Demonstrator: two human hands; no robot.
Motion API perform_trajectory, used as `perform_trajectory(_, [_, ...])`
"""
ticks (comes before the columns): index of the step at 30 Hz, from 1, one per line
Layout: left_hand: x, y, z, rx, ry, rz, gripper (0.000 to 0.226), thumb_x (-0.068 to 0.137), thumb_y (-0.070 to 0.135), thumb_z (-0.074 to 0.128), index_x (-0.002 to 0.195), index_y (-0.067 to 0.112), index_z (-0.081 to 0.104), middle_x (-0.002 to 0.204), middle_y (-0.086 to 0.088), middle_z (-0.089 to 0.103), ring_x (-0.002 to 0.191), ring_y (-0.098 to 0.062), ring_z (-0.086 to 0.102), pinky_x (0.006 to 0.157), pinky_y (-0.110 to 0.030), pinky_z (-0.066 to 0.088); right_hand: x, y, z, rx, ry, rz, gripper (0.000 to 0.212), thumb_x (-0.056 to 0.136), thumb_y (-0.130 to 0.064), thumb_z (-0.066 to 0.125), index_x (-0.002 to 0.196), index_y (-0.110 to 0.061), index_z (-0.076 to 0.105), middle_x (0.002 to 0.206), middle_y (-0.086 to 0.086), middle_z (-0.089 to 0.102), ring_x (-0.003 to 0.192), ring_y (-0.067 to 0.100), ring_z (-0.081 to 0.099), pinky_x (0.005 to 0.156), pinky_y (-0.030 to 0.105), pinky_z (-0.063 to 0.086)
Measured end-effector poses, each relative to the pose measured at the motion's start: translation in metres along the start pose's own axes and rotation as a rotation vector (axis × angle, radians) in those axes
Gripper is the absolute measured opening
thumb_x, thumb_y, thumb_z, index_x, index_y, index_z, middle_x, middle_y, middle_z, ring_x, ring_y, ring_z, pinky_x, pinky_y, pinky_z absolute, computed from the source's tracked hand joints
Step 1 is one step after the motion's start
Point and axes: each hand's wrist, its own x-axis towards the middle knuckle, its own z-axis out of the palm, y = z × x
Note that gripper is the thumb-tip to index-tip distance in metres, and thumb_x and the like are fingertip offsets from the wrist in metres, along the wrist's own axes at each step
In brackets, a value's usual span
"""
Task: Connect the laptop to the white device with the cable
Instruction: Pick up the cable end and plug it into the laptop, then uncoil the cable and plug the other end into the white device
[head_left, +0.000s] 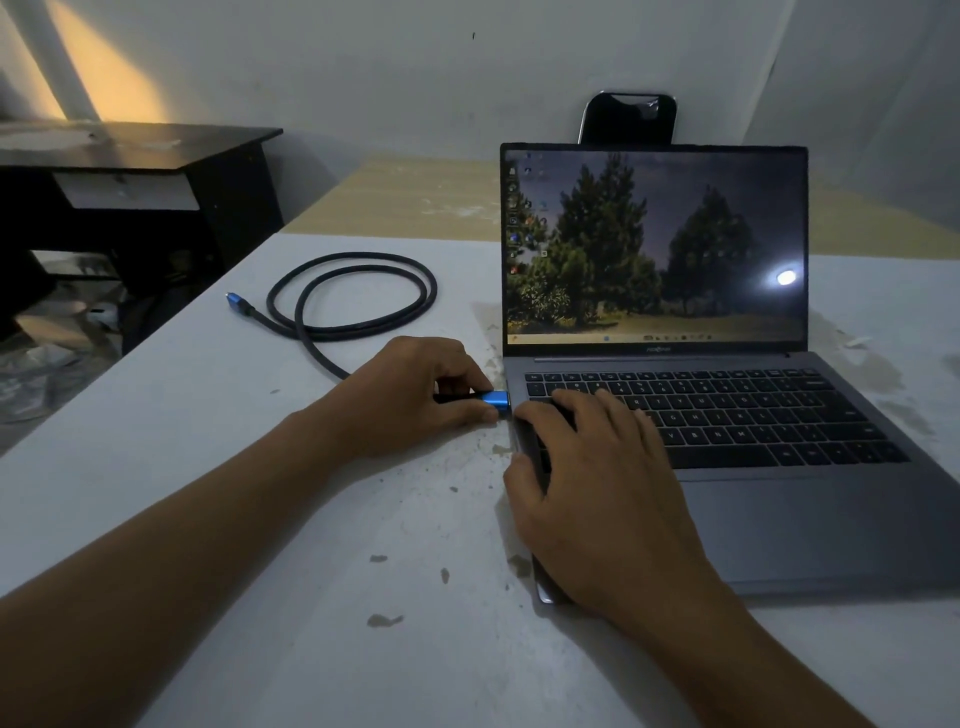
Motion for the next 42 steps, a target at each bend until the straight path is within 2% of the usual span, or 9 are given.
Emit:
perform_trajectory(7, [0.002, -0.001, -0.006, 0.023, -0.051, -0.069, 0.041, 0.087, 0.063, 0.06, 0.103, 0.03, 0.079, 0.084, 0.012, 0.073, 0.074, -0.009, 0.065, 0.065, -0.032, 0.057, 0.001, 0.002, 0.001, 0.034, -0.007, 0.002, 0.053, 0.086, -0.05, 0.029, 0.135, -0.036, 0.041, 0.14, -0.008, 0.042, 0.133, 0.017, 0.032, 0.114, 0.044, 0.025])
perform_trajectory(10, [-0.001, -0.012, -0.015, 0.05, 0.089, -0.169, 0.036, 0.098, 0.048, 0.054, 0.105, 0.024, 0.079, 0.088, 0.013, 0.073, 0.078, -0.005, 0.067, 0.072, -0.027, 0.056, 0.004, 0.001, -0.006, 0.061, -0.05, 0.002, 0.049, 0.086, -0.05, 0.037, 0.133, -0.036, 0.042, 0.137, -0.008, 0.041, 0.129, 0.016, 0.033, 0.112, 0.039, 0.028])
perform_trajectory(16, [-0.02, -0.056, -0.062, 0.092, 0.604, -0.78, 0.039, 0.107, 0.034, 0.031, 0.104, 0.018, 0.066, 0.101, -0.005, 0.07, 0.094, -0.027, 0.062, 0.082, -0.038, 0.045, 0.044, -0.025, -0.022, 0.072, -0.03, -0.097, 0.041, 0.086, -0.049, 0.05, 0.124, -0.033, 0.055, 0.125, -0.008, 0.049, 0.117, 0.015, 0.038, 0.098, 0.035, 0.038])
perform_trajectory(18, [-0.034, -0.07, -0.074, 0.188, 0.663, -0.956, 0.039, 0.105, 0.036, 0.031, 0.11, 0.01, 0.059, 0.11, -0.017, 0.069, 0.103, -0.04, 0.061, 0.088, -0.046, 0.046, 0.066, -0.046, -0.018, 0.195, -0.04, -0.111, 0.036, 0.087, -0.046, 0.051, 0.119, -0.032, 0.059, 0.123, -0.007, 0.051, 0.115, 0.015, 0.043, 0.094, 0.036, 0.042])
perform_trajectory(21, [-0.036, -0.077, -0.069, 0.209, 0.54, -1.111, 0.051, 0.103, 0.049, 0.031, 0.119, 0.008, 0.057, 0.119, -0.02, 0.067, 0.114, -0.042, 0.059, 0.097, -0.049, 0.041, 0.102, -0.067, -0.01, 0.345, -0.153, -0.065, 0.031, 0.089, -0.042, 0.05, 0.115, -0.029, 0.06, 0.114, -0.007, 0.058, 0.097, 0.012, 0.055, 0.081, 0.034, 0.048])
perform_trajectory(24, [-0.036, -0.077, -0.063, 0.221, 0.458, -1.074, 0.055, 0.098, 0.063, 0.031, 0.114, 0.018, 0.06, 0.111, -0.012, 0.07, 0.107, -0.036, 0.059, 0.095, -0.046, 0.039, 0.14, -0.086, 0.004, 0.423, -0.269, 0.006, 0.034, 0.091, -0.039, 0.048, 0.122, -0.026, 0.055, 0.106, -0.005, 0.06, 0.085, 0.014, 0.061, 0.07, 0.031, 0.05])
perform_trajectory(29, [-0.036, -0.079, -0.062, 0.336, 0.317, -0.979, 0.05, 0.089, 0.069, 0.046, 0.117, 0.032, 0.065, 0.095, 0.0, 0.063, 0.101, -0.027, 0.055, 0.088, -0.041, 0.036, 0.186, -0.093, 0.027, 0.212, -0.348, -0.029, 0.058, 0.093, -0.032, 0.045, 0.15, -0.027, 0.032, 0.129, 0.002, 0.058, 0.106, 0.021, 0.056, 0.088, 0.037, 0.05])
perform_trajectory(34, [-0.033, -0.082, -0.065, 0.262, 0.382, -0.956, 0.03, 0.092, 0.048, 0.05, 0.106, 0.028, 0.068, 0.095, 0.002, 0.068, 0.092, -0.02, 0.055, 0.085, -0.037, 0.032, 0.21, -0.091, 0.04, 0.067, -0.342, -0.135, 0.017, 0.095, -0.036, 0.051, 0.107, -0.026, 0.054, 0.106, -0.001, 0.06, 0.09, 0.021, 0.055, 0.078, 0.036, 0.049])
perform_trajectory(42, [-0.03, -0.081, -0.067, -0.176, 0.546, -0.96, 0.026, 0.089, 0.043, 0.052, 0.106, 0.026, 0.062, 0.094, 0.007, 0.071, 0.098, -0.023, 0.063, 0.1, -0.046, 0.047, 0.209, -0.088, 0.034, 0.317, -0.073, -0.176, 0.008, 0.098, -0.028, 0.047, 0.104, -0.024, 0.05, 0.09, 0.003, 0.062, 0.071, 0.021, 0.058, 0.064, 0.038, 0.05])
